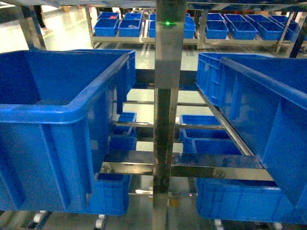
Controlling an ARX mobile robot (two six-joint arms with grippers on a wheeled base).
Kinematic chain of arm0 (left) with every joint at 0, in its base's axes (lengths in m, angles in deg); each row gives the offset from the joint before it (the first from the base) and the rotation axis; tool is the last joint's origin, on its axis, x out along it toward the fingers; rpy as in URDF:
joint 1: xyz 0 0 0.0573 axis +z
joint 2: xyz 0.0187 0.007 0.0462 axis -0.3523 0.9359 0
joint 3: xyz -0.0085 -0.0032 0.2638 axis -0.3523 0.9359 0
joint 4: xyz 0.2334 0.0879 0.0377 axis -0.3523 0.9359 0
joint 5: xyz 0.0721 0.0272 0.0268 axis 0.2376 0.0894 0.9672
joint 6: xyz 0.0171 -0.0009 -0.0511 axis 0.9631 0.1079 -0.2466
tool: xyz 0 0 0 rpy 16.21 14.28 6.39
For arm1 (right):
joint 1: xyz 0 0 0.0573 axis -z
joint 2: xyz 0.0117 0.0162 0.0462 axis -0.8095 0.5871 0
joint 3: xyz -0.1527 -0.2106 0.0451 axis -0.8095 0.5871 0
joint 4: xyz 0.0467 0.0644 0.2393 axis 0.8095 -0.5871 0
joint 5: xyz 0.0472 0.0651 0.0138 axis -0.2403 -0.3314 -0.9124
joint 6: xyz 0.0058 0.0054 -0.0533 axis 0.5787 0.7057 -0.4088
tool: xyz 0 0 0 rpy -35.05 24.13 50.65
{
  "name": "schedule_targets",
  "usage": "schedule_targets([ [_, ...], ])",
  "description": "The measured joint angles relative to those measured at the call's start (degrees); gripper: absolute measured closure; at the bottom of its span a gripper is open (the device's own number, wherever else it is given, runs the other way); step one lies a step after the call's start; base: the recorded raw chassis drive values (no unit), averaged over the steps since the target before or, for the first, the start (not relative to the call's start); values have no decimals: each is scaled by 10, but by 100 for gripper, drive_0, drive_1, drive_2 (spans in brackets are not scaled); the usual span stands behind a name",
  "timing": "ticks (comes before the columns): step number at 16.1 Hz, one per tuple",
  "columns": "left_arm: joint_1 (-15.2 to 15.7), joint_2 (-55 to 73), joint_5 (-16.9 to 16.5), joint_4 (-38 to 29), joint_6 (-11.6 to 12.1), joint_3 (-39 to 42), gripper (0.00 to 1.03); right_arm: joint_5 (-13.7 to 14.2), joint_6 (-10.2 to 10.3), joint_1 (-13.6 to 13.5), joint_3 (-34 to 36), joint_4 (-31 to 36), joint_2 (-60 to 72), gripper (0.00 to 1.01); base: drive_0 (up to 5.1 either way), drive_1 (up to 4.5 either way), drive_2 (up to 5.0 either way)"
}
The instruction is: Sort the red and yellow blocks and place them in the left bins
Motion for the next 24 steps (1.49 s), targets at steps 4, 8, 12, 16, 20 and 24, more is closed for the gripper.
schedule_targets([
  [4,8,-25,-35,11,16,4,5,0,0,0,0,0,0,3,0,0,0],
  [8,3,-22,-42,13,31,5,5,0,0,0,0,0,0,3,0,0,0],
  [12,2,-22,-34,-7,30,10,6,0,0,0,0,1,0,3,0,0,0],
  [16,24,-108,95,-369,-13,225,50,18,0,-15,121,225,-46,46,0,0,0],
  [20,16,-183,88,-388,-16,319,102,19,-1,-15,184,205,-129,99,0,0,0],
  [24,17,-240,88,-376,-17,362,101,19,-3,-15,212,171,-193,99,0,0,0],
])
